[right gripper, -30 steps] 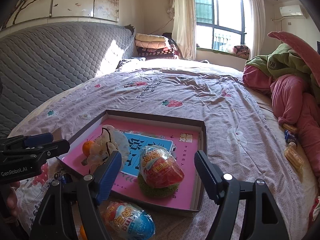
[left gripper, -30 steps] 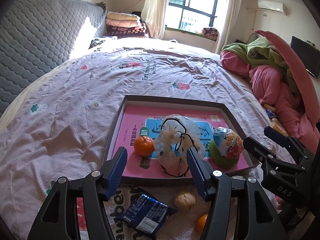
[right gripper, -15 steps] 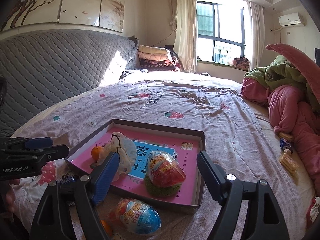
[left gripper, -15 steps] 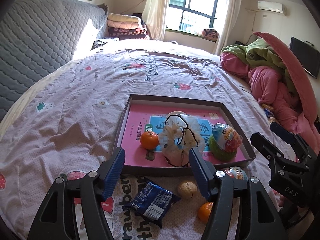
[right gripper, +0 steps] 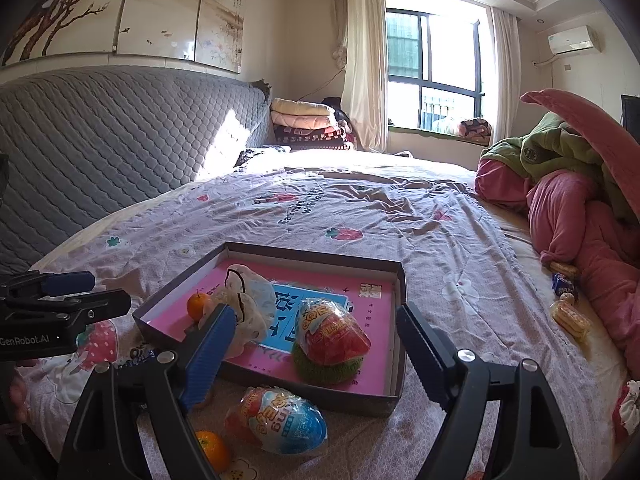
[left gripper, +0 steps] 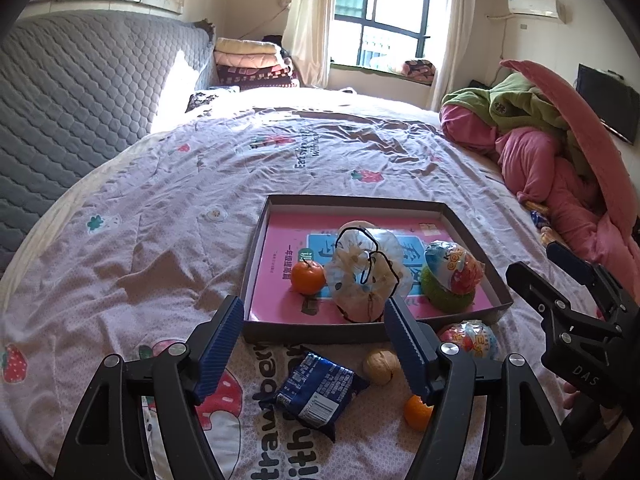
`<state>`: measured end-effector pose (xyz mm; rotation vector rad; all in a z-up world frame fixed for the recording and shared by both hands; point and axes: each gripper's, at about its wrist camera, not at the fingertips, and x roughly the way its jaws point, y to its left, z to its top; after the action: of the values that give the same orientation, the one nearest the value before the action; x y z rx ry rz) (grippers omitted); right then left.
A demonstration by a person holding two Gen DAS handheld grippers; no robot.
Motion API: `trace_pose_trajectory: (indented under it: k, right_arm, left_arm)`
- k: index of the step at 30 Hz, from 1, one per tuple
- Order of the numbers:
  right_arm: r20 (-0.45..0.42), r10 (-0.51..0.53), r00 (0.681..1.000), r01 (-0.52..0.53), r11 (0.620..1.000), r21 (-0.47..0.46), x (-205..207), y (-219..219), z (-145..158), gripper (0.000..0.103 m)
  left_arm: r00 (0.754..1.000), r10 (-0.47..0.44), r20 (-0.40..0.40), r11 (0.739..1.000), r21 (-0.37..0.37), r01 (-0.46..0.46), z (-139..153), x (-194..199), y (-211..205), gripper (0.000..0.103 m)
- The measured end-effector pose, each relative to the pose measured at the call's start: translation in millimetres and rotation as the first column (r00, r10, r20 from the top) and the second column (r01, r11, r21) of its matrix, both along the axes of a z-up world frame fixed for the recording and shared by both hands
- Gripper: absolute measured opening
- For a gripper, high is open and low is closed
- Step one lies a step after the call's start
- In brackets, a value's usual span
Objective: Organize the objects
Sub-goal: 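Withdraw both tools from the tray toward the remaining items on the bed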
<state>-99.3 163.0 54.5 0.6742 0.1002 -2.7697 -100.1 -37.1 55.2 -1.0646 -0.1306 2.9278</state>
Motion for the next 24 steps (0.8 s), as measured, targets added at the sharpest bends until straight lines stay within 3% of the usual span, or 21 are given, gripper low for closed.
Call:
trace_pose_trajectory:
  k: [24]
  right_arm:
    - [-0.021,0.009,1.0,-0.009,1.0,-0.008,45,0,-4,0.083]
  left_arm:
    - [1.0,-0.006,0.027,1.0,-0.003,0.006,-7,30,-11,0.074]
